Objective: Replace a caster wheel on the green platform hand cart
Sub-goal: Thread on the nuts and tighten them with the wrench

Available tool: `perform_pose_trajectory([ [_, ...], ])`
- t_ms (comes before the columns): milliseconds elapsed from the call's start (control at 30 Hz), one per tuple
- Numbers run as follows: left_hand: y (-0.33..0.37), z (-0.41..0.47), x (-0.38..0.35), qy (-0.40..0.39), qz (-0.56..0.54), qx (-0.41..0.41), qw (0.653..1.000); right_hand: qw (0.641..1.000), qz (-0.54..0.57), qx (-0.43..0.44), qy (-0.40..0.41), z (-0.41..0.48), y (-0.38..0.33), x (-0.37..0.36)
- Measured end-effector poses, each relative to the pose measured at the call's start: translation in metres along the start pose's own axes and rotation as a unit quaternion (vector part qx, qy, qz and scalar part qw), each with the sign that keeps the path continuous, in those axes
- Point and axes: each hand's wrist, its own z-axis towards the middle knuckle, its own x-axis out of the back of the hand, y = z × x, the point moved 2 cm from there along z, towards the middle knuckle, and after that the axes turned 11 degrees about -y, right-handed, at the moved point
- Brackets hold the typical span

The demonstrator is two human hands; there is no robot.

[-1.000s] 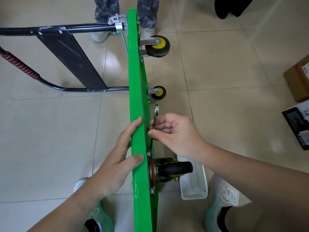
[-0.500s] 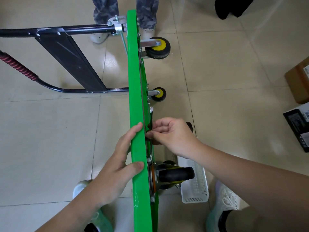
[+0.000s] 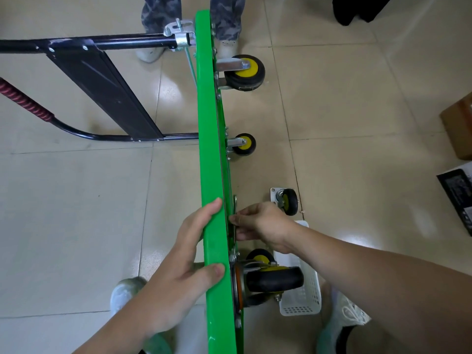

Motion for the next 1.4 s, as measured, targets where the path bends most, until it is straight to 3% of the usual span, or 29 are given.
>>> perform_pose_trajectory([
  [233,0.003,0.002,0.004,0.002,-0.006,0.007,1.0,0.993,-0.002,0.1,0.058,-0.012,-0.047,0.015],
  [400,0.003,0.004,0.003,0.003,0.002,0.012,1.0,0.977,-0.08,0.197,0.007,-0.058,-0.077,-0.011],
  [600,0.004,0.004,0.002,0.012,0.022,0.01,1.0,0.959,-0.127,0.25,-0.032,-0.095,-0.058,-0.03],
  [1033,0.003,0.0,-0.002,0.024,0.018,0.001,1.0,0.938,-0.182,0.293,-0.04,-0.102,-0.044,-0.042],
  [1400,0.002,-0.002,-0.002,0.023,0.022,0.001,1.0,0.964,-0.163,0.21,0.028,-0.059,-0.046,-0.03],
])
